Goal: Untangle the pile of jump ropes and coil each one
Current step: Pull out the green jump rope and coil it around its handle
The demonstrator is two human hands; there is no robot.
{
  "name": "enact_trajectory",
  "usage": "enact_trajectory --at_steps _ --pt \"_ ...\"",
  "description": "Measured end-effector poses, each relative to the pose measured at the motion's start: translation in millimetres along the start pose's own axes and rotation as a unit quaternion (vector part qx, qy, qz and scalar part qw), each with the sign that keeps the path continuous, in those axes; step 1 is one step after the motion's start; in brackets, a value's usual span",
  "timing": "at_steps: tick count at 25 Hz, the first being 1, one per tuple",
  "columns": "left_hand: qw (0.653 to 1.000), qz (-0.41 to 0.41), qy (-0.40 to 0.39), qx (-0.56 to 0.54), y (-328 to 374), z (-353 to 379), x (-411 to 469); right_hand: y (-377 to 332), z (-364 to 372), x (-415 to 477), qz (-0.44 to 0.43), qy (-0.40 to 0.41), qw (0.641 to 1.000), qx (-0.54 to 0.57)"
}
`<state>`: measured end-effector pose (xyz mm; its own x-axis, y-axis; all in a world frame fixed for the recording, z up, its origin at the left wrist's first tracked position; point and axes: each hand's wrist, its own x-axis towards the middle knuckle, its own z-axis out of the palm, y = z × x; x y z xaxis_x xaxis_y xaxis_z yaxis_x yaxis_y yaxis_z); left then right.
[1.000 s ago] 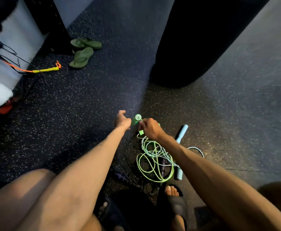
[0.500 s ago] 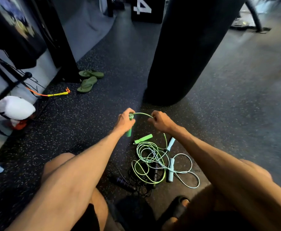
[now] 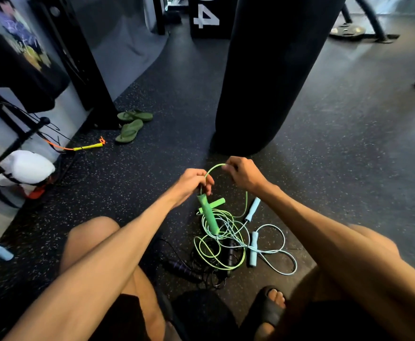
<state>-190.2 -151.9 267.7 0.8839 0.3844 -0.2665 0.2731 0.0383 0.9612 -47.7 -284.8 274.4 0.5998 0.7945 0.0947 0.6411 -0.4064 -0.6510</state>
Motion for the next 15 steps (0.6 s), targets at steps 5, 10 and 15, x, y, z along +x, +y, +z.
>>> enact_trajectory --at_steps 5,10,15 --pt "0.993 -0.027 -0.116 -0.022 5 2 -2 8 7 -8 0.000 0.013 0.999 0.043" --pt "0.974 0.014 -0.125 -0.186 16 -5 5 20 20 -3 0.050 -0.009 0.996 0.078" --pt "0.942 0.088 -0.043 -0.322 27 -19 12 37 40 -4 0.080 -0.115 0.990 0.034"
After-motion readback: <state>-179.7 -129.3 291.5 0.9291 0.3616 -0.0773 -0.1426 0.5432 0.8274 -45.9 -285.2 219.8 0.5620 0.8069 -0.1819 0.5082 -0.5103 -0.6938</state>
